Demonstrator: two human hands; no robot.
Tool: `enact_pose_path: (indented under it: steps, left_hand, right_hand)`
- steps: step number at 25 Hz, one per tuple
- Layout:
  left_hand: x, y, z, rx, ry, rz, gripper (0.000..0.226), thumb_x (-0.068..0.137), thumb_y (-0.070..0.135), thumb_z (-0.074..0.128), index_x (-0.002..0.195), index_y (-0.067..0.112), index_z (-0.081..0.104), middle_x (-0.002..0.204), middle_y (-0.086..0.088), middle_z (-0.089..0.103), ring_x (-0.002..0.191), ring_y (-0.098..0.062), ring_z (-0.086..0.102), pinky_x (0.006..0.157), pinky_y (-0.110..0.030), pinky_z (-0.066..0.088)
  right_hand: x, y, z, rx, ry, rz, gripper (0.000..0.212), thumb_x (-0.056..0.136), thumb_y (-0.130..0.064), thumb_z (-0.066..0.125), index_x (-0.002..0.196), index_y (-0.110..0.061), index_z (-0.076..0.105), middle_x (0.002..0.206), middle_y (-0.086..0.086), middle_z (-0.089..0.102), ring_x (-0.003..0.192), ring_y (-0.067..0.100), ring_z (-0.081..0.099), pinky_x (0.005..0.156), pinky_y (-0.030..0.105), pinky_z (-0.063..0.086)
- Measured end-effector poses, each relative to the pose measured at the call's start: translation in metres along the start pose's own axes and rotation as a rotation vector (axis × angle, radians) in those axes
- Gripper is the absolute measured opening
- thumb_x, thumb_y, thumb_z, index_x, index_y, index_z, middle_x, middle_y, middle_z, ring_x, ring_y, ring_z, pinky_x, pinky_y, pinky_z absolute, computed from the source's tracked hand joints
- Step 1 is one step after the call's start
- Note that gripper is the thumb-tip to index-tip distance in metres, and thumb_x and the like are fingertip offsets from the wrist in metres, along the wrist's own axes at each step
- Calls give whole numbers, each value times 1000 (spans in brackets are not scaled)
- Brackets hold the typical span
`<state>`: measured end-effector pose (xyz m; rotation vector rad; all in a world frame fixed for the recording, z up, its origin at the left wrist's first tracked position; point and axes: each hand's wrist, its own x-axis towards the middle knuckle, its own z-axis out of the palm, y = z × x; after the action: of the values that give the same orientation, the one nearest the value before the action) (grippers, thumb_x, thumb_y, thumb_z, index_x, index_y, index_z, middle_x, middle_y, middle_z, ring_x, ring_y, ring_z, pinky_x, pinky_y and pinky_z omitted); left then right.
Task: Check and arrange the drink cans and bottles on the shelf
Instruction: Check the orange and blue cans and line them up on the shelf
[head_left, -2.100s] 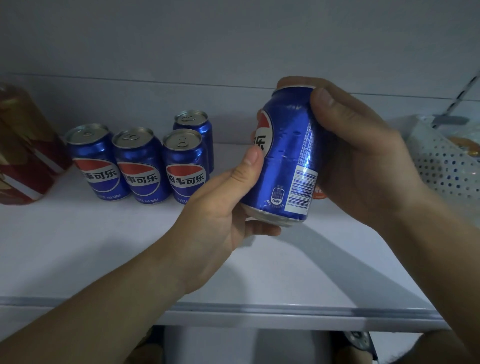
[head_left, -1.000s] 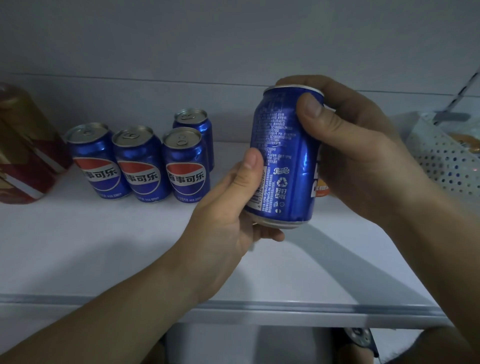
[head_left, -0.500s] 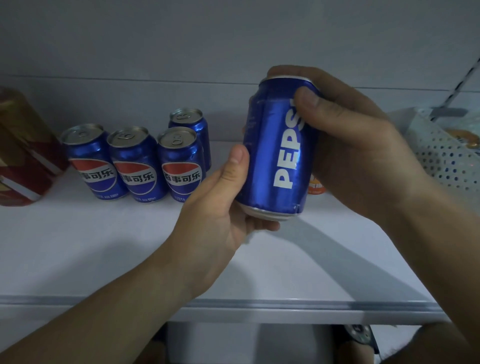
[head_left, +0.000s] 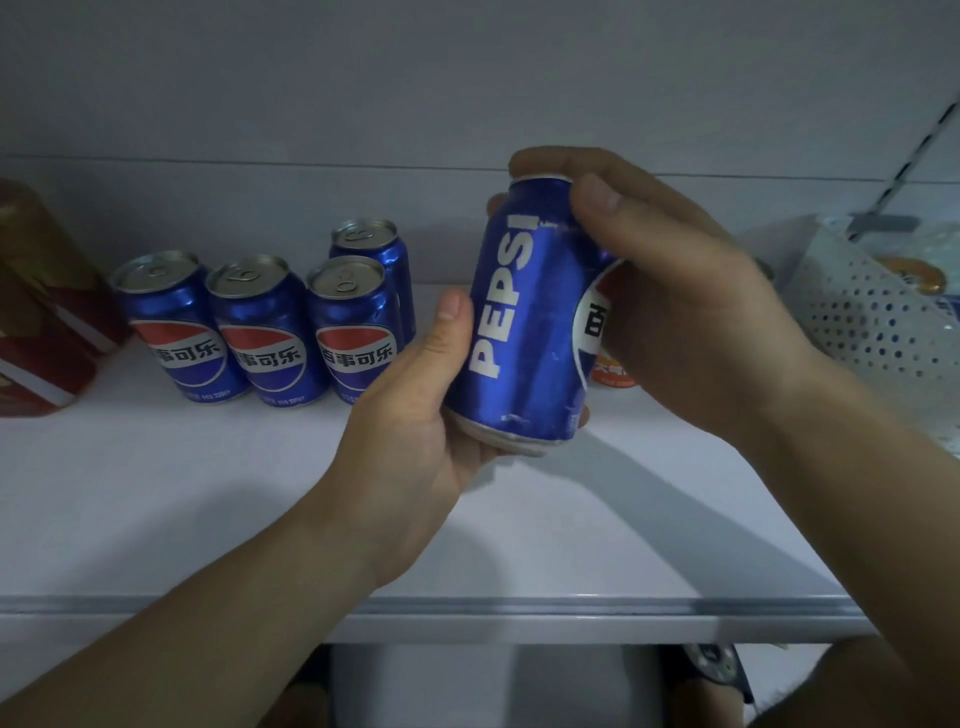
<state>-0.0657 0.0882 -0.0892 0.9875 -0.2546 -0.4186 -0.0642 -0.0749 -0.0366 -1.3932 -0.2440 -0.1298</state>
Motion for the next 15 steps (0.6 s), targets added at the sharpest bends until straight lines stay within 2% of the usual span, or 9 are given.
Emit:
enact_pose_path:
  steps: [2,3,6,8,10,12,15]
  left_hand:
    - [-2,0,4,-71,-3,-65,51,89,44,55,130,16,66,130,-10,69,123,-33,63,102,-54,50]
    - [-2,0,4,-66,-12,-75,51,91,44,52,133,16,62,131,-9,68,124,-31,63,104,-52,49]
    - [-3,2,5,18,-21,-32,50,95,44,49,135,15,59,132,-8,67,125,-26,63,110,-49,45]
    - [-2,1,3,33,18,-8,51,92,42,53,134,12,60,132,-11,67,125,-29,62,111,-52,42]
    - [-3,2,5,-13,48,-16,50,90,44,56,129,14,65,128,-12,69,119,-29,66,104,-52,50]
    - [-4,4,4,-40,88,-51,56,85,48,54,127,13,67,126,-15,70,112,-32,69,91,-49,58]
    - [-3,8,3,33,87,-102,78,84,59,58,142,8,51,143,-23,56,132,-43,53,99,-47,50]
  right_hand:
    - [-1,-3,-3,22,-45,39,37,91,-20,57,126,-10,64,122,26,68,104,36,67,97,54,56]
    - [-1,-3,-4,13,-39,34,35,90,-20,58,123,-11,65,120,27,69,103,38,67,97,56,55]
    - [-2,-2,-1,22,1,6,29,88,-21,61,115,-11,66,106,18,71,91,31,69,83,45,59]
    - [-2,-2,0,36,1,-7,29,89,-23,61,115,-11,66,106,16,71,91,26,70,82,40,59]
    - [-2,-4,-1,58,-44,-11,35,90,-24,57,121,-10,63,114,17,68,100,27,67,92,44,56]
    - [-2,-5,-3,31,-108,-13,38,92,-22,56,127,-10,61,113,15,68,101,29,67,90,49,55]
    - [-3,-3,-5,-52,-86,-29,36,89,-19,65,124,-13,63,101,11,73,89,27,71,79,45,55]
